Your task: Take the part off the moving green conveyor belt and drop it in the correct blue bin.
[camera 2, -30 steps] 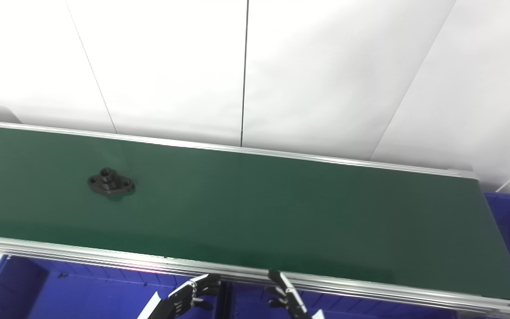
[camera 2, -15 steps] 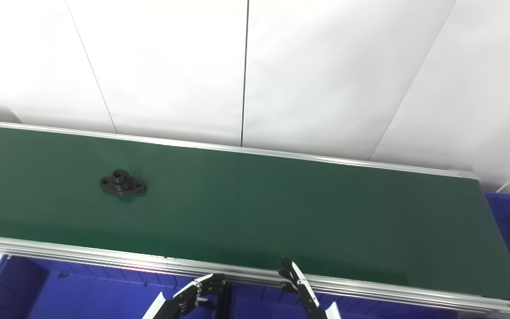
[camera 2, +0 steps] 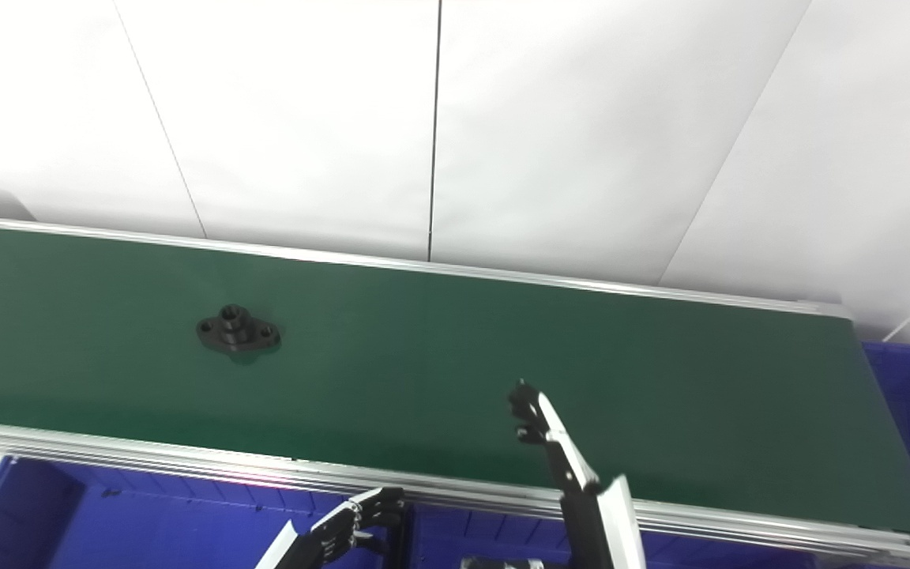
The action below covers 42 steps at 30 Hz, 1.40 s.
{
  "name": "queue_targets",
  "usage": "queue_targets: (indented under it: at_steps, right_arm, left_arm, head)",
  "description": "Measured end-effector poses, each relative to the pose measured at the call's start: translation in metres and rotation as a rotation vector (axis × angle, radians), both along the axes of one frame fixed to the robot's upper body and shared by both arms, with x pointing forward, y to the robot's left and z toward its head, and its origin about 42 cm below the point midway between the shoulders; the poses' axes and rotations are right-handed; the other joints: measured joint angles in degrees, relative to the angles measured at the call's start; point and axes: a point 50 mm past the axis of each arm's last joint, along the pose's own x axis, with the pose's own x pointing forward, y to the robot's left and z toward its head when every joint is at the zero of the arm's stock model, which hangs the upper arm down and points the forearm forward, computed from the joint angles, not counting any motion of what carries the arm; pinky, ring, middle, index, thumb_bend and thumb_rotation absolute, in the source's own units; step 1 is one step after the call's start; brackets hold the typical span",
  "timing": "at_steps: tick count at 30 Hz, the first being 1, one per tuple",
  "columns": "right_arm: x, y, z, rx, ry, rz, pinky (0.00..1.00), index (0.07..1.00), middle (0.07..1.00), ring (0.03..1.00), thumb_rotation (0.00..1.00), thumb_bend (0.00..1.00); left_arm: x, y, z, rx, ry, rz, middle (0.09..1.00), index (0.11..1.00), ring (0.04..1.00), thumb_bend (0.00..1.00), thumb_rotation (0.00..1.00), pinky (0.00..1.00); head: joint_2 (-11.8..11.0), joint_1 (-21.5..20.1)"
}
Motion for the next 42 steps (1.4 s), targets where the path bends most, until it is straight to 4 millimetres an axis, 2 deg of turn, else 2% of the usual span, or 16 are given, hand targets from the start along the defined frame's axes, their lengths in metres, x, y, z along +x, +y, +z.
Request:
queue_targets:
  at_steps: [2, 9, 16, 19, 26, 37, 42]
  right_arm:
    - [0.011, -0.003, 0.004, -0.044, -0.020, -0.004, 0.79, 0.966, 0.927, 0.896, 0.88, 0.79]
    - [0.048, -0.008, 0.011, -0.094, -0.049, 0.001, 0.81, 0.949, 0.937, 0.904, 0.86, 0.81]
    - [0.091, -0.001, 0.031, -0.186, -0.051, -0.004, 0.73, 0.916, 0.907, 0.849, 0.83, 0.83]
    - [0.111, 0.007, 0.040, -0.239, -0.029, -0.005, 0.68, 0.902, 0.894, 0.823, 0.74, 0.83]
    - [0.152, 0.028, 0.057, -0.349, 0.005, 0.015, 0.66, 0.893, 0.872, 0.809, 0.70, 0.86]
    - [0.199, 0.058, 0.059, -0.557, 0.054, 0.042, 0.64, 0.894, 0.853, 0.783, 0.69, 0.91]
    - [0.219, 0.079, 0.052, -0.628, 0.085, 0.059, 0.62, 0.896, 0.842, 0.769, 0.68, 0.92]
  left_arm:
    - [0.000, 0.000, 0.000, -0.001, -0.001, 0.000, 0.842, 0.850, 0.803, 0.81, 0.70, 0.67]
    - [0.002, -0.002, 0.001, -0.013, 0.000, 0.001, 0.839, 0.843, 0.805, 0.79, 0.67, 0.68]
    - [0.007, -0.005, 0.002, -0.021, -0.013, 0.000, 0.834, 0.841, 0.804, 0.80, 0.66, 0.68]
    - [0.007, -0.007, 0.002, -0.025, -0.012, 0.005, 0.833, 0.842, 0.805, 0.81, 0.68, 0.69]
    - [0.007, -0.010, 0.001, -0.028, -0.010, 0.003, 0.824, 0.836, 0.802, 0.81, 0.67, 0.68]
    - [0.010, -0.014, 0.000, -0.025, -0.019, -0.002, 0.824, 0.832, 0.791, 0.80, 0.67, 0.66]
    - [0.011, -0.015, -0.001, -0.025, -0.016, 0.004, 0.832, 0.839, 0.799, 0.80, 0.68, 0.68]
  head:
    - [-0.09, 0.00]
    - [-0.35, 0.26]
    - [-0.53, 0.44]
    - [-0.62, 0.53]
    - [-0.70, 0.53]
    - [-1.05, 0.79]
    - [-1.32, 1.14]
